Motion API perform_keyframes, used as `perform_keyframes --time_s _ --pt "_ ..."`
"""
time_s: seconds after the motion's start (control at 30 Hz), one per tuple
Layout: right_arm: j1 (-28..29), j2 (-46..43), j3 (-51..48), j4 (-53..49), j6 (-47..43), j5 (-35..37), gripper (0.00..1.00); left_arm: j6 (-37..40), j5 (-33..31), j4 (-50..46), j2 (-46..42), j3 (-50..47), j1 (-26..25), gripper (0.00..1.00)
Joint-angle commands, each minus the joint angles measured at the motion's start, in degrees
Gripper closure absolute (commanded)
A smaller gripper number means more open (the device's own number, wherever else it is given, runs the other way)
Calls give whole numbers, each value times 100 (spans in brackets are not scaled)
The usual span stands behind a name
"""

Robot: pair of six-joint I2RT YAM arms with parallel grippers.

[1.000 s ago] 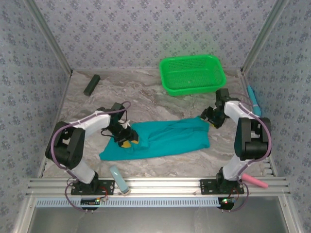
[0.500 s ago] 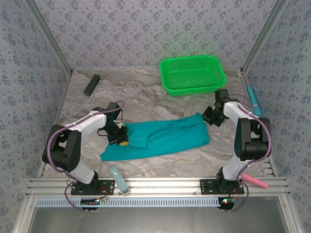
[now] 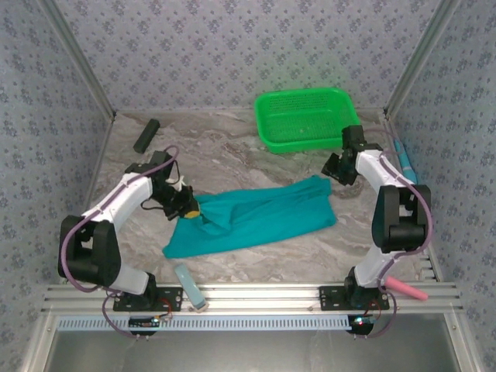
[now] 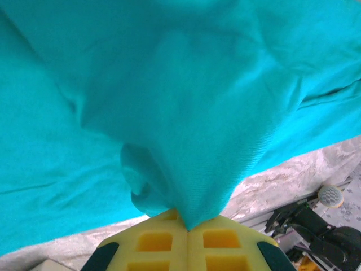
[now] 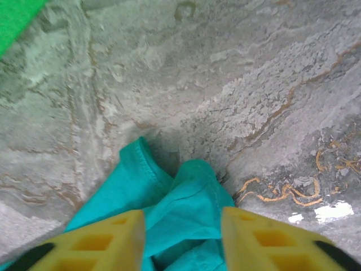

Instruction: Fold the inside-out t-shirt

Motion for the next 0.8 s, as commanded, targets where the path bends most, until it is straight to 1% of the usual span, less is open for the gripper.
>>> perform_keyframes --time_s 0.0,0.1,0.27,0.3,0.33,0.4,0.47,0.57,0.63,0.77 --pt "-58 280 138 -263 -23 -165 47 -139 373 52 -184 -105 23 100" --pt "-127 522 249 -247 103 -409 39 -126 462 -6 -185 7 49 100" --pt "-214 887 508 -186 439 -628 35 -54 567 -149 -192 207 152 100" --pt "-211 1005 567 -155 530 -746 39 -68 603 -135 -193 243 180 100" --pt "-207 1132 625 -134 626 -947 50 -69 638 -126 -186 271 205 100" --pt "-181 1299 667 -12 867 -1223 69 -77 702 -128 -146 378 263 100" --pt "-108 1336 751 -38 971 -1152 81 -23 812 -196 -85 541 348 100" --pt "8 1257 922 -115 1052 -797 97 50 869 -274 -21 802 495 100" --pt "45 1173 1007 -18 1162 -662 100 63 882 -284 39 977 608 100" --pt "160 1132 1305 62 1411 -378 100 166 921 -317 239 1444 802 100"
